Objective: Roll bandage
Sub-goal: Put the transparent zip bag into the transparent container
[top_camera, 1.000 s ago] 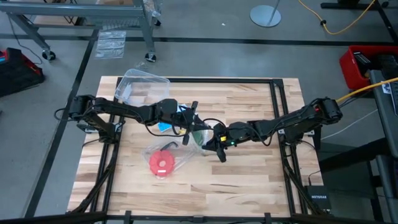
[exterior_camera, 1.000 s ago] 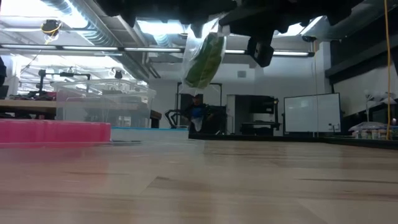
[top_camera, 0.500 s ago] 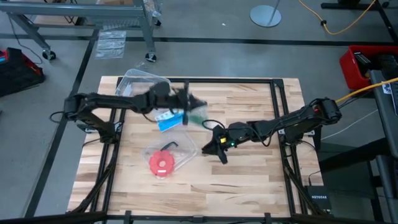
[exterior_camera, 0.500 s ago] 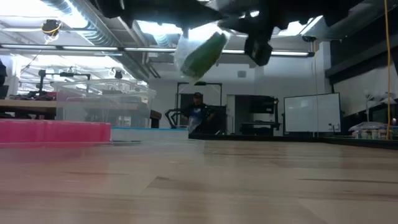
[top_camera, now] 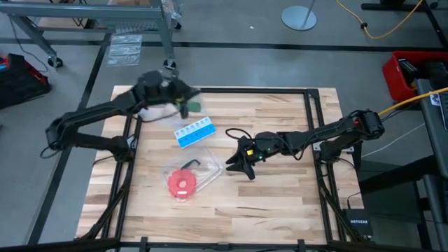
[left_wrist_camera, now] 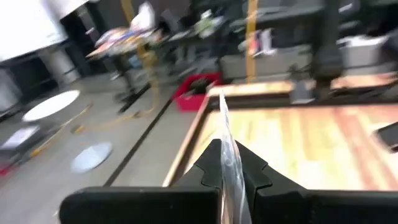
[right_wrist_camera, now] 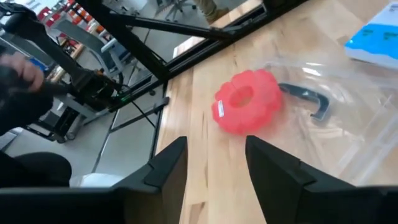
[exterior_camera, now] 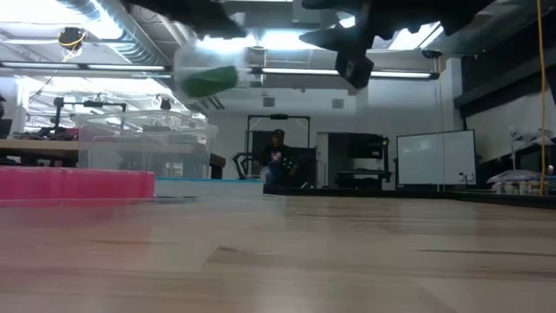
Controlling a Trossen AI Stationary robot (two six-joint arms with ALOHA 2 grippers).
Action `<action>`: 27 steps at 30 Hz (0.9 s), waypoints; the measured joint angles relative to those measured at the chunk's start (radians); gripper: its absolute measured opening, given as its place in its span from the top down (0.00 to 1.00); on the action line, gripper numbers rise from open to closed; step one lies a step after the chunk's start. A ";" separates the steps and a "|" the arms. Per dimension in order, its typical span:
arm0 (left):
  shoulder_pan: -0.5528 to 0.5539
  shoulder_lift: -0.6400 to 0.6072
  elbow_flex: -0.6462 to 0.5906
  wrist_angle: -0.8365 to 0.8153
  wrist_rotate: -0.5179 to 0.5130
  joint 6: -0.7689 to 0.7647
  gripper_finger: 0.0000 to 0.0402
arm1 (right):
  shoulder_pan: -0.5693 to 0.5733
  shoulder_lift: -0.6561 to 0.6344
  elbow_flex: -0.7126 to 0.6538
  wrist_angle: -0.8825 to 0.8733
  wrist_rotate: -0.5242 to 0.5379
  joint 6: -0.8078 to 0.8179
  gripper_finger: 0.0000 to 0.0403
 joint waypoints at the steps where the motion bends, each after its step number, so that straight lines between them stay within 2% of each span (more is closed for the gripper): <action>1: 0.021 -0.022 0.000 -0.036 -0.010 0.008 1.00 | 0.000 0.000 0.000 -0.007 0.000 0.000 0.58; 6: 0.100 -0.091 0.000 -0.208 -0.052 0.061 1.00 | 0.000 0.000 0.000 -0.012 0.000 0.000 0.58; 14: 0.220 -0.088 -0.033 -0.427 -0.095 0.158 1.00 | 0.000 0.000 0.000 -0.012 0.008 0.000 0.58; 20: 0.295 -0.082 -0.107 -0.434 -0.092 0.137 0.99 | 0.000 0.000 0.000 -0.015 0.008 0.001 0.58; 27: 0.322 -0.081 -0.180 -0.438 -0.121 0.122 0.90 | 0.000 -0.001 0.000 -0.016 0.008 0.001 0.58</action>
